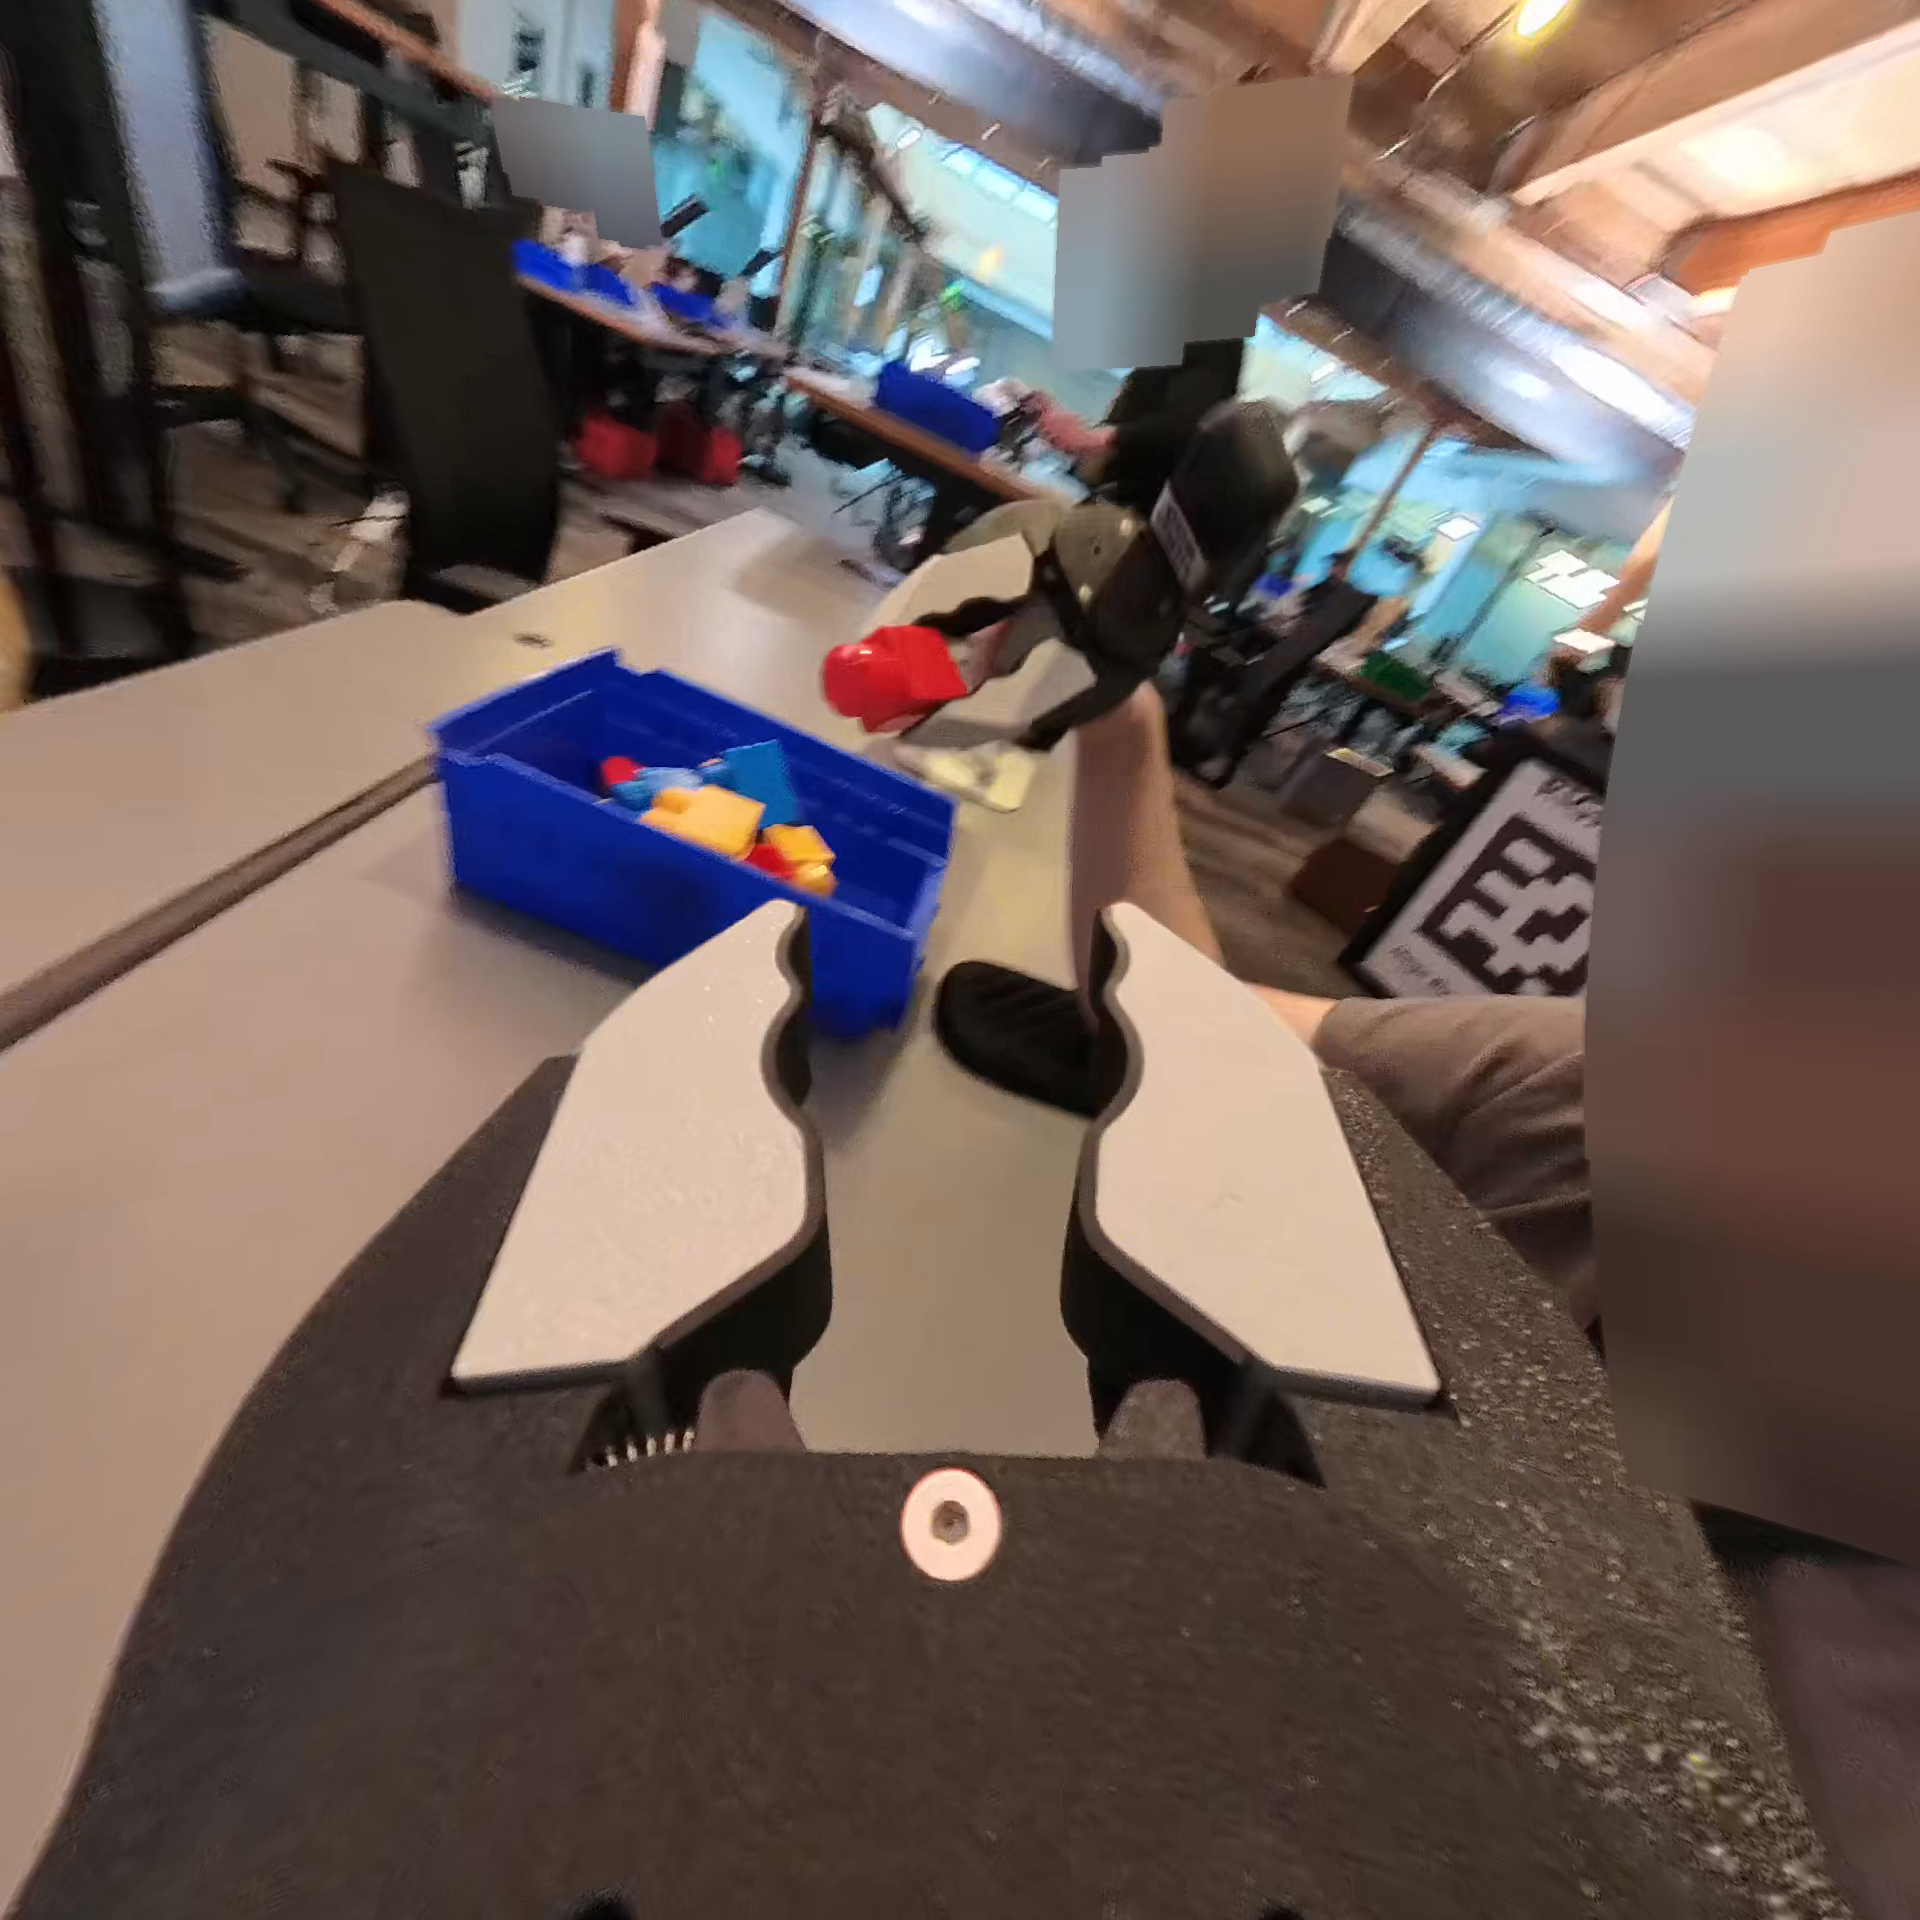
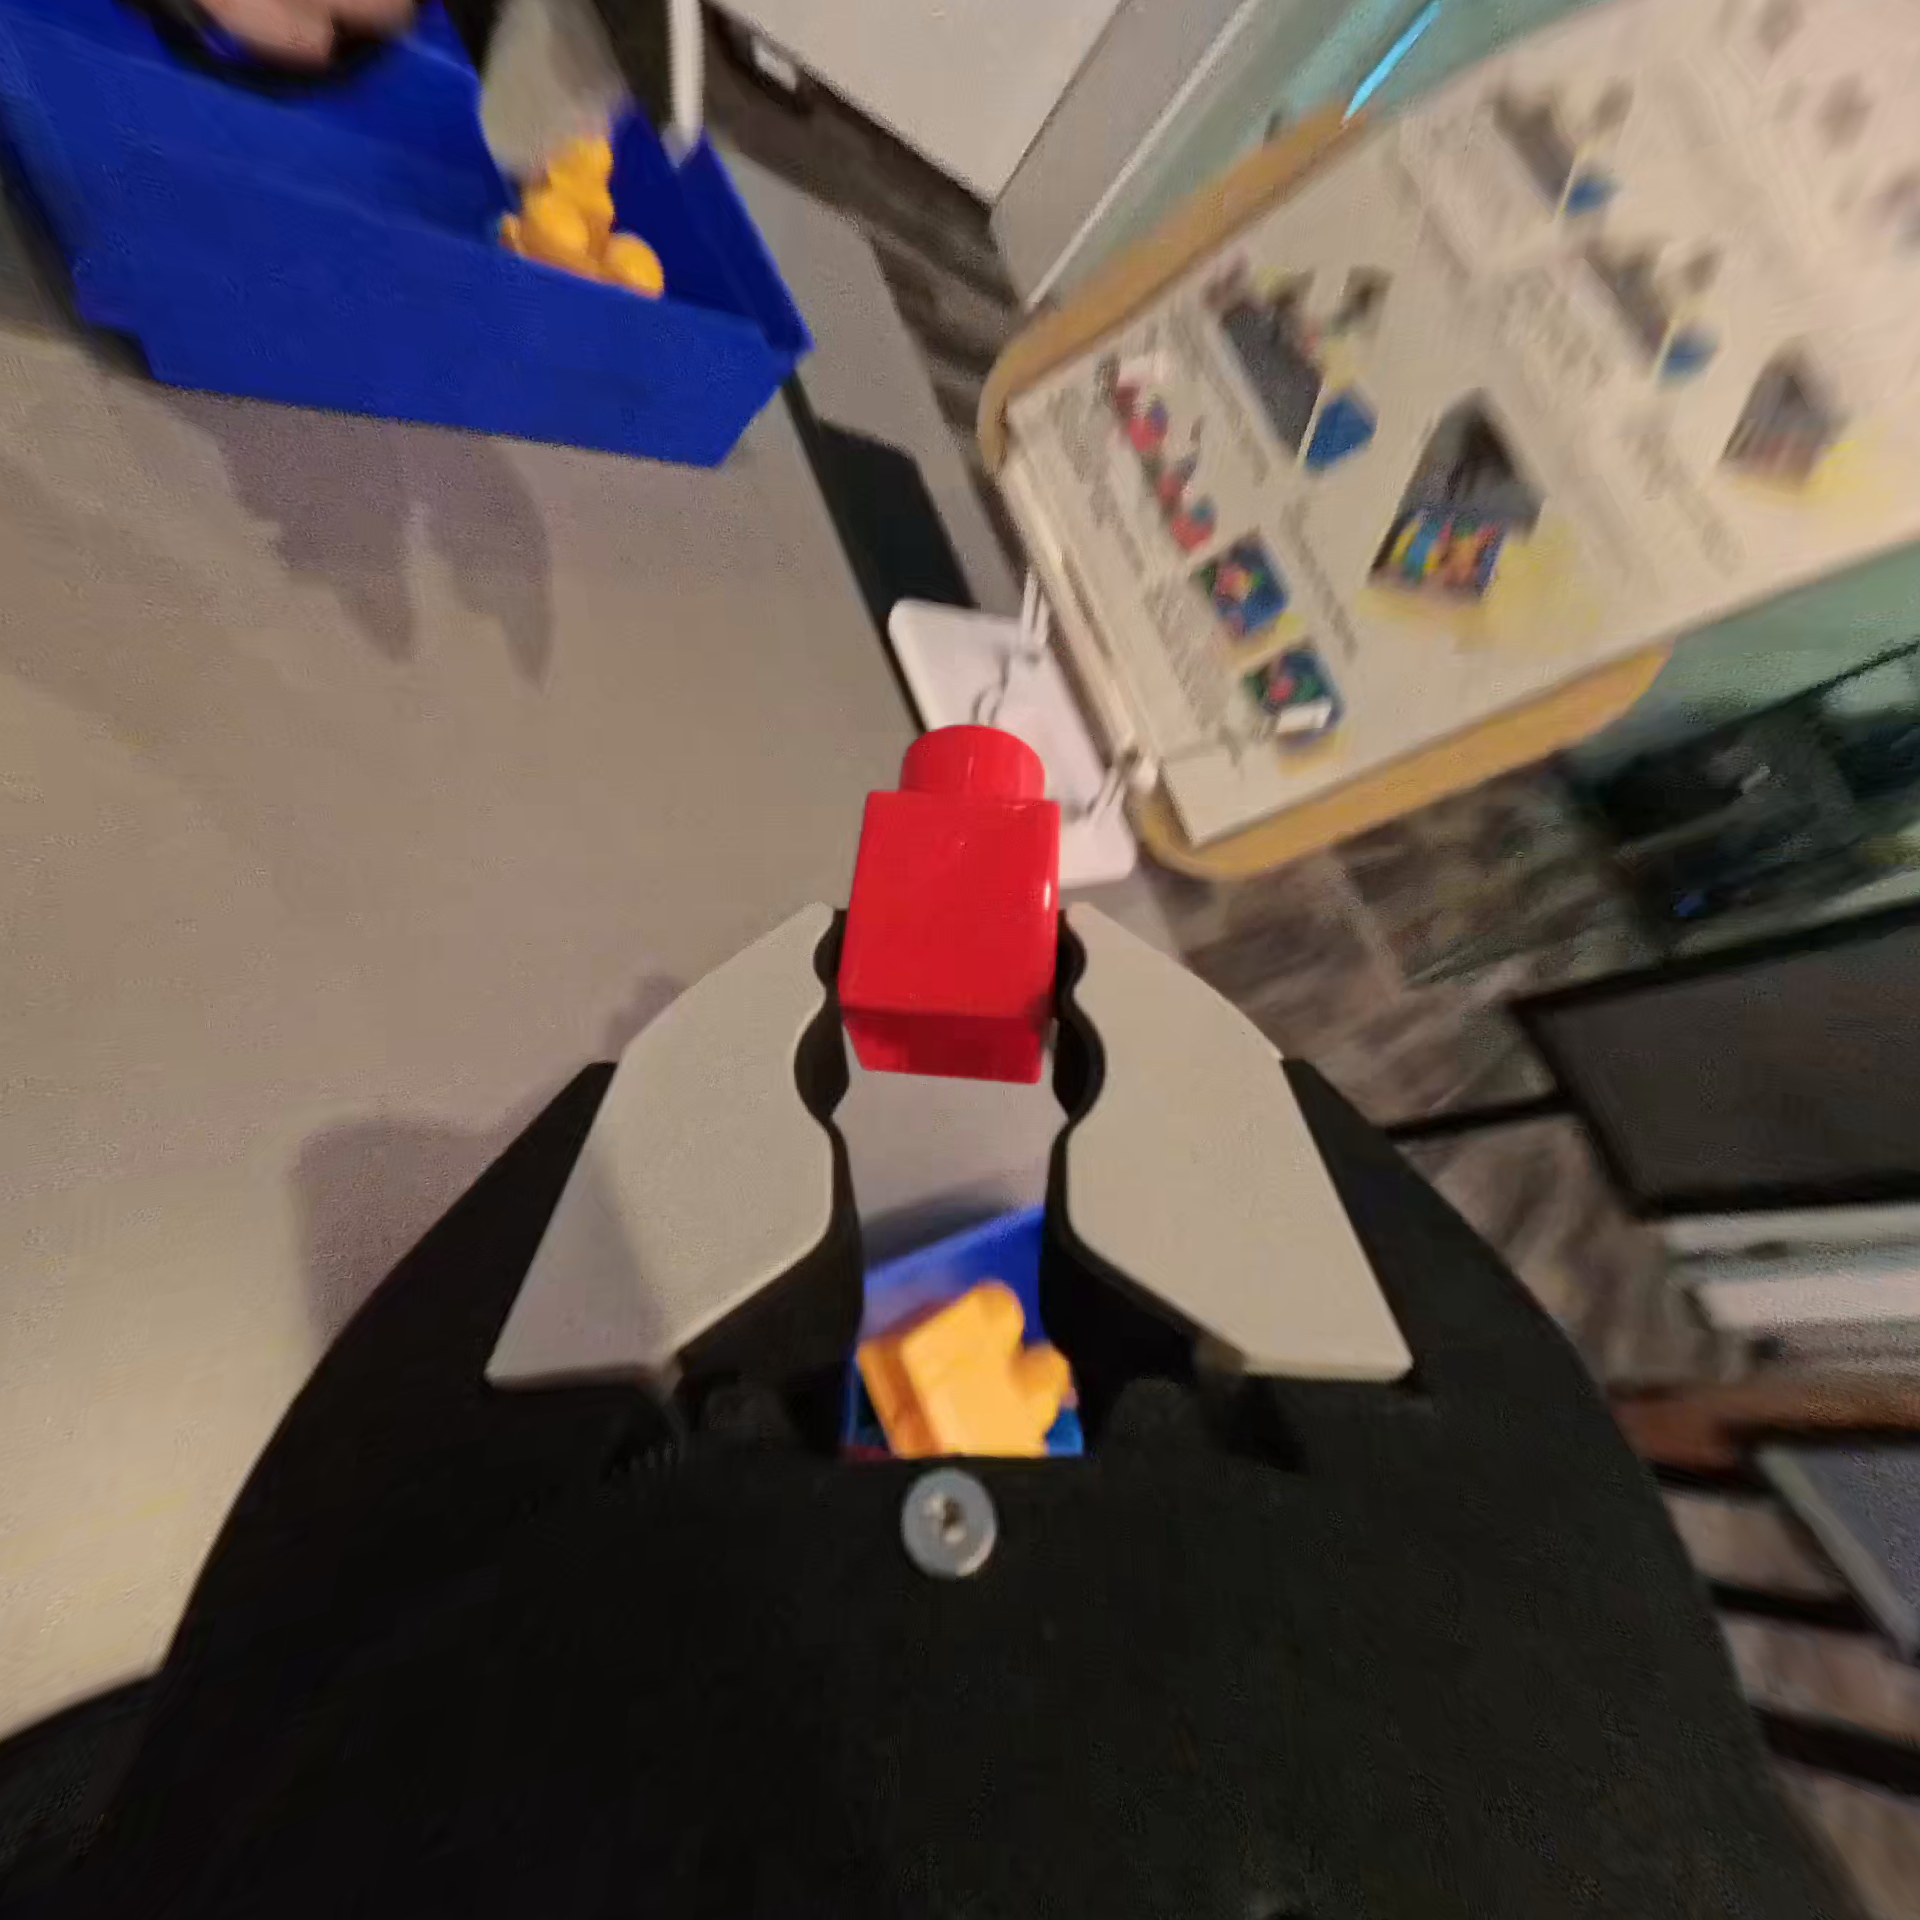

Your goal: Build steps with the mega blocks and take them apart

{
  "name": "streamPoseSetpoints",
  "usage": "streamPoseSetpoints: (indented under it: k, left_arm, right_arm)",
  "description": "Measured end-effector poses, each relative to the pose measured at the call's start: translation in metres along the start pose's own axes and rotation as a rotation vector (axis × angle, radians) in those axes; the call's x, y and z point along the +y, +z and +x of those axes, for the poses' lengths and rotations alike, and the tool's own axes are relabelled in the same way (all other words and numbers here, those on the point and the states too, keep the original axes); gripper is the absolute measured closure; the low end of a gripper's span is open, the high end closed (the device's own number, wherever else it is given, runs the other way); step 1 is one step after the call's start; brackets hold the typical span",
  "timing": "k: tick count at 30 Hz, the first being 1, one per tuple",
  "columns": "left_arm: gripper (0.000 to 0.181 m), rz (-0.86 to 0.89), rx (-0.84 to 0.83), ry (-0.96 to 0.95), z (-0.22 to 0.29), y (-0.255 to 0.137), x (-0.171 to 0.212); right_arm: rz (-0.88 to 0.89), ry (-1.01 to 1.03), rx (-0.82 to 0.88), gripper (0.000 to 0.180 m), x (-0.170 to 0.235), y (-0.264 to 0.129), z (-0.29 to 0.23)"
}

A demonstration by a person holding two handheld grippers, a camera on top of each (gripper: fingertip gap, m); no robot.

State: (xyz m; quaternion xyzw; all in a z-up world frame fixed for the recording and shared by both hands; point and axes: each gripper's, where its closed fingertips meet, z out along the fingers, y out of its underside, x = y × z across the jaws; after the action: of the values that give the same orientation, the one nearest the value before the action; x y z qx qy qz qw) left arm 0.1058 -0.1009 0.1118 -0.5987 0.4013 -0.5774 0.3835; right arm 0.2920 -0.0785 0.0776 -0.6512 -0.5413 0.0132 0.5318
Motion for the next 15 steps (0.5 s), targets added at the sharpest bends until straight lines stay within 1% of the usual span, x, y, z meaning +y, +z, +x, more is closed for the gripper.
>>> streamPoseSetpoints:
  k: [2,5,7,9,11,13,15]
  left_arm:
    - [0.130,-0.008,-0.141,0.045,-0.011,-0.034,-0.010]
    - [0.131,0.100,-0.315,0.058,-0.024,-0.084,-0.032]
    - [0.131,0.160,-0.369,0.034,-0.028,-0.110,-0.041]
    - [0.133,0.202,-0.378,0.015,-0.027,-0.127,-0.046]
    - [0.133,0.207,-0.401,0.013,-0.026,-0.140,-0.046]
    - [0.133,0.142,-0.468,0.022,-0.029,-0.152,-0.038]
    - [0.133,0.029,-0.581,0.029,-0.039,-0.169,-0.020]
  right_arm:
    - [-0.183,0.182,-0.054,0.142,0.066,-0.023,0.013]
    - [-0.434,0.384,-0.107,0.142,0.160,-0.049,0.011]
    - [-0.603,0.513,-0.157,0.142,0.211,-0.058,0.000]
    - [-0.764,0.633,-0.225,0.141,0.248,-0.061,-0.016]
    - [-0.870,0.768,-0.320,0.141,0.265,-0.059,-0.034]
    - [-0.865,0.839,-0.344,0.140,0.263,-0.050,-0.035]
    - [-0.800,0.821,-0.322,0.138,0.252,-0.042,-0.026]
